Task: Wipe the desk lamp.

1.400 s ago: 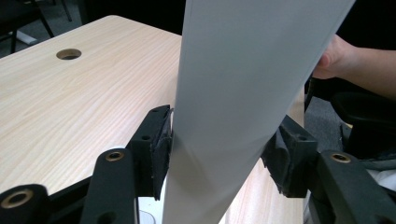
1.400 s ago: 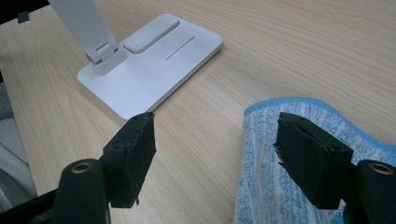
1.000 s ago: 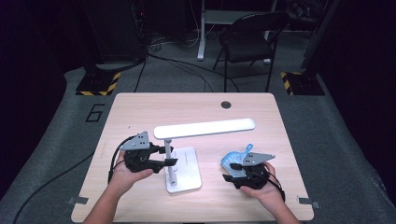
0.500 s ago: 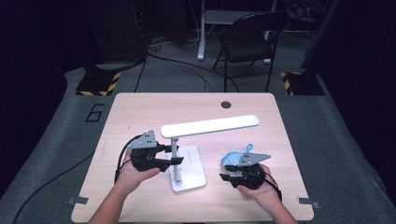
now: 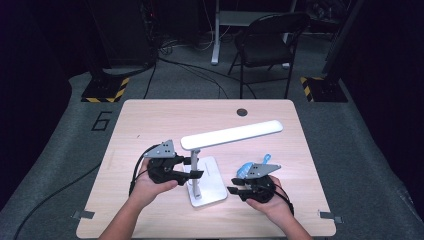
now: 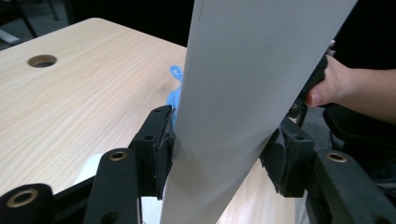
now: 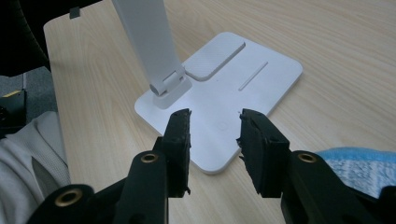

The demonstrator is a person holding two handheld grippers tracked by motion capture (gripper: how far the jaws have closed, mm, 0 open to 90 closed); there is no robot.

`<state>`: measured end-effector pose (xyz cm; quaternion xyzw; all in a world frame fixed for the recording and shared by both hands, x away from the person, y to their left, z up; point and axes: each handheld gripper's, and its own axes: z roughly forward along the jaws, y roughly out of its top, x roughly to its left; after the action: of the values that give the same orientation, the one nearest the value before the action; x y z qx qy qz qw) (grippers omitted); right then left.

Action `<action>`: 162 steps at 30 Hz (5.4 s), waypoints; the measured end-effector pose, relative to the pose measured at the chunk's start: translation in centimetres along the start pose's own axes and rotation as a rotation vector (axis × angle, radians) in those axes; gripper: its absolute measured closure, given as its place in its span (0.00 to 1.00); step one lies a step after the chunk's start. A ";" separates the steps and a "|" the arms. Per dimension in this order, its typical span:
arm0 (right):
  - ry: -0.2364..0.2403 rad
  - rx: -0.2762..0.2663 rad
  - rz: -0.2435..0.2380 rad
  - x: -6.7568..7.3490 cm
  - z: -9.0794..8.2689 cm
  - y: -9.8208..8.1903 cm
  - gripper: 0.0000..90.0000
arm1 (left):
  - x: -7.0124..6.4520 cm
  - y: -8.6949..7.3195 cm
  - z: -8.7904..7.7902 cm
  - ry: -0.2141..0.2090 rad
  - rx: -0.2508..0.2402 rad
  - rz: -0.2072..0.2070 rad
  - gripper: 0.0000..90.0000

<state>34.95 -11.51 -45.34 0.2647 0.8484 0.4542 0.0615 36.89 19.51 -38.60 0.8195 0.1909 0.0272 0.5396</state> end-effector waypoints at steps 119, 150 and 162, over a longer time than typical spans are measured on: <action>-0.085 -0.105 0.043 -0.1 1.9 2.5 0.56 | -1.8 2.5 5.9 0.067 0.007 -0.022 0.79; -0.023 -0.076 -0.037 1.3 3.6 3.7 0.59 | 0.9 -4.4 -0.1 0.193 -0.010 -0.145 0.50; 0.027 -0.066 -0.072 2.4 4.7 4.3 0.60 | 1.5 -7.0 -1.8 0.257 -0.023 -0.184 0.48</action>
<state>36.23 -4.88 -44.27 0.2256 0.8429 0.4827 0.0752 35.89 24.04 -44.35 0.7822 0.3326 0.0846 0.5201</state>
